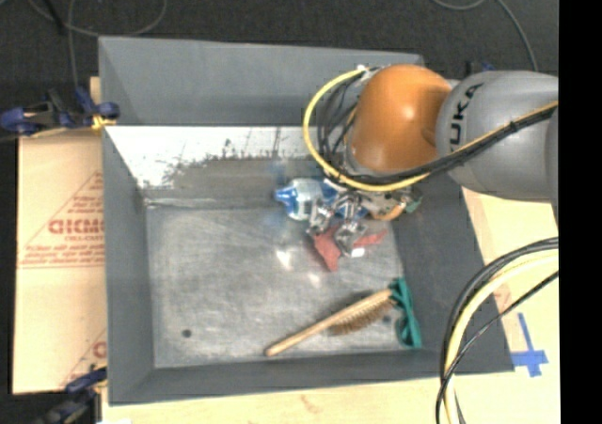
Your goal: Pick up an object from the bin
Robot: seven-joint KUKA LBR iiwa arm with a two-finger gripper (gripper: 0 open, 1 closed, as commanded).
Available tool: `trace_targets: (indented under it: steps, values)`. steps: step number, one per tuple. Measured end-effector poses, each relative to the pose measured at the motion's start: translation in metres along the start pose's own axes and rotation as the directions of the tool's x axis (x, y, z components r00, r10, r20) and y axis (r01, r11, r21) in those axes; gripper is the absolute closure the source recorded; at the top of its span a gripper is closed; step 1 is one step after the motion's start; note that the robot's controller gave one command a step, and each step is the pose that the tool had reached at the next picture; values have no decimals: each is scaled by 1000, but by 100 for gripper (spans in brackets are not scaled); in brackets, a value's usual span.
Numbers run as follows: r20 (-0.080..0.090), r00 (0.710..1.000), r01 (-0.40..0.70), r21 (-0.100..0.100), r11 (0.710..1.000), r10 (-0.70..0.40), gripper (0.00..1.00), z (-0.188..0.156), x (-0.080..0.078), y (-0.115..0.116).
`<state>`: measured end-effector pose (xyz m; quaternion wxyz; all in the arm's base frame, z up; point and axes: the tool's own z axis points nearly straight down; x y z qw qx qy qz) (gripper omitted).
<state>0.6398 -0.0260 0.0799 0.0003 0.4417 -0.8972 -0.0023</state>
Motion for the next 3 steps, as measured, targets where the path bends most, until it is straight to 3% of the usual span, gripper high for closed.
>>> trace_targets:
  steps: [1, 2, 3]
  values:
    - [0, 1000, 0, 0, 1000, 0, 100, 0, 0, 0]
    - [8, 998, 56, 12, 998, -56, 100, 2, 10, 3]
    - [-1, 970, 242, 5, 970, -242, 100, -199, 1, 12]
